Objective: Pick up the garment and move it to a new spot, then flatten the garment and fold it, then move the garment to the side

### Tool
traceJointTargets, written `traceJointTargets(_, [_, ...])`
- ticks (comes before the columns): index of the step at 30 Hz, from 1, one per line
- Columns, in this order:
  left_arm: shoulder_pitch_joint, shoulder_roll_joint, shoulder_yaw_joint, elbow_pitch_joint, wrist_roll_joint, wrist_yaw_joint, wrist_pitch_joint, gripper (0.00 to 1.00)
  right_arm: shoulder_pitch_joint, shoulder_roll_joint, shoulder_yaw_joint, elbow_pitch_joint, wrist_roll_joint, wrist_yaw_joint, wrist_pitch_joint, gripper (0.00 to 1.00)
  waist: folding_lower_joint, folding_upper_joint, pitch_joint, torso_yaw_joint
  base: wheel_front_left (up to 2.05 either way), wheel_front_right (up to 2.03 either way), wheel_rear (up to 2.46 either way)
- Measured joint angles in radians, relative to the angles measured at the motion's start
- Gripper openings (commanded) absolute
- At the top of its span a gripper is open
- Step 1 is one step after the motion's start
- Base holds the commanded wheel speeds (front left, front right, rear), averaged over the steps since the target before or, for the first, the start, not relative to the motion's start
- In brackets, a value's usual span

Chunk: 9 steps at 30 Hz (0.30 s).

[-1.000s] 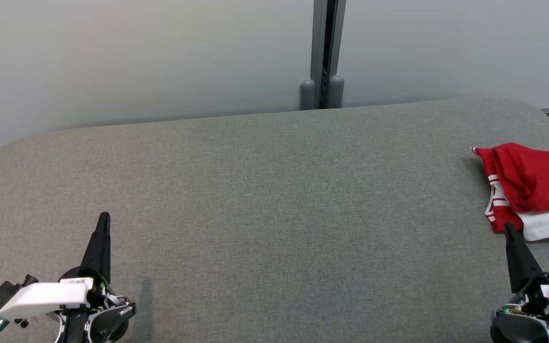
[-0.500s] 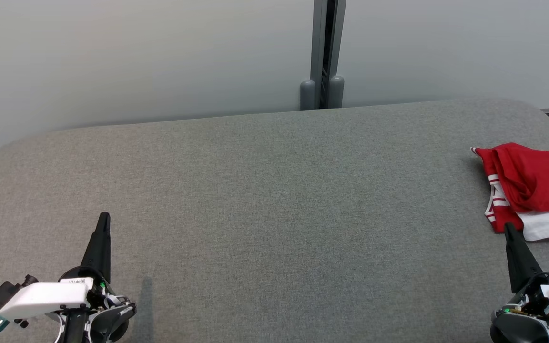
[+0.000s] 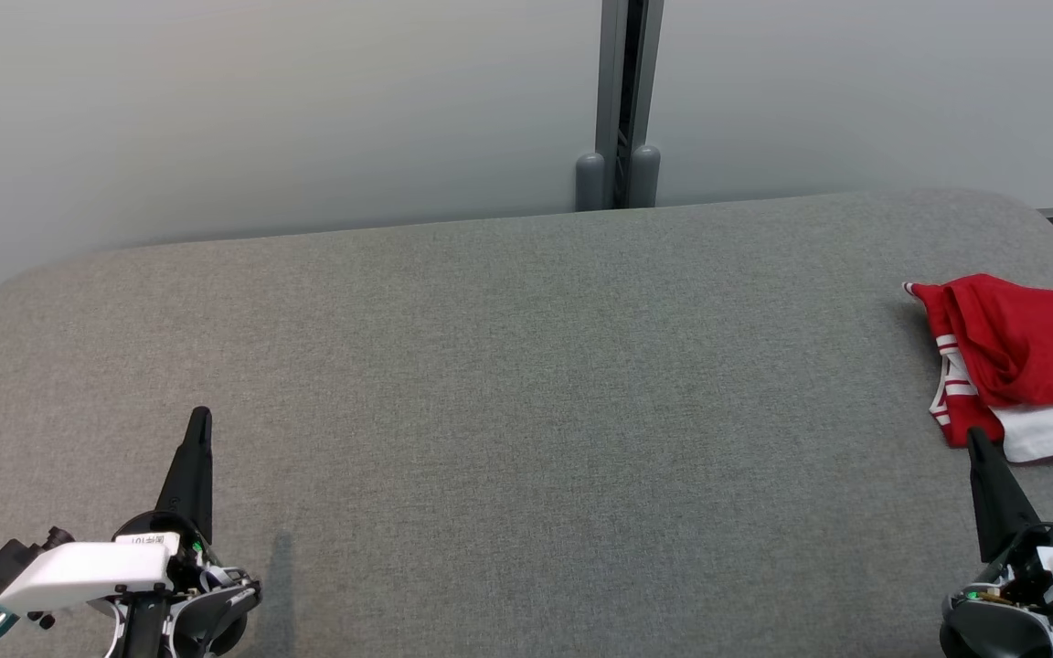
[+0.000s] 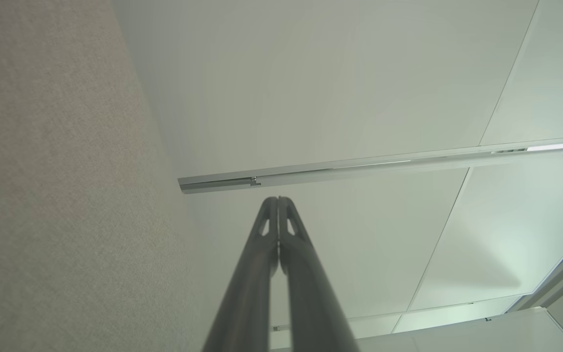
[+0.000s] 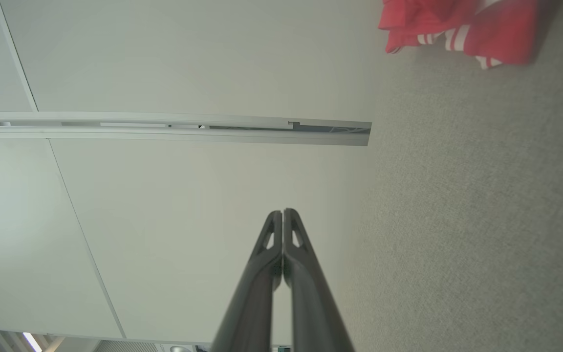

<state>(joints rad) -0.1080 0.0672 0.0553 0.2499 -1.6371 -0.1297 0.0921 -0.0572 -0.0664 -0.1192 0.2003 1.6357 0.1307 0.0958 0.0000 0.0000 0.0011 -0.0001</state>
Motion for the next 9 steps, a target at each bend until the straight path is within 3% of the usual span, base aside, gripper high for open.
traceJointTargets(9, [0.000,-0.002,0.002,0.000,0.000,0.000,0.001,0.00,0.000,0.001,-0.001,0.000,0.000,0.000,0.001,0.00,0.0000,0.0000,0.000,0.000,0.00,0.00,0.00])
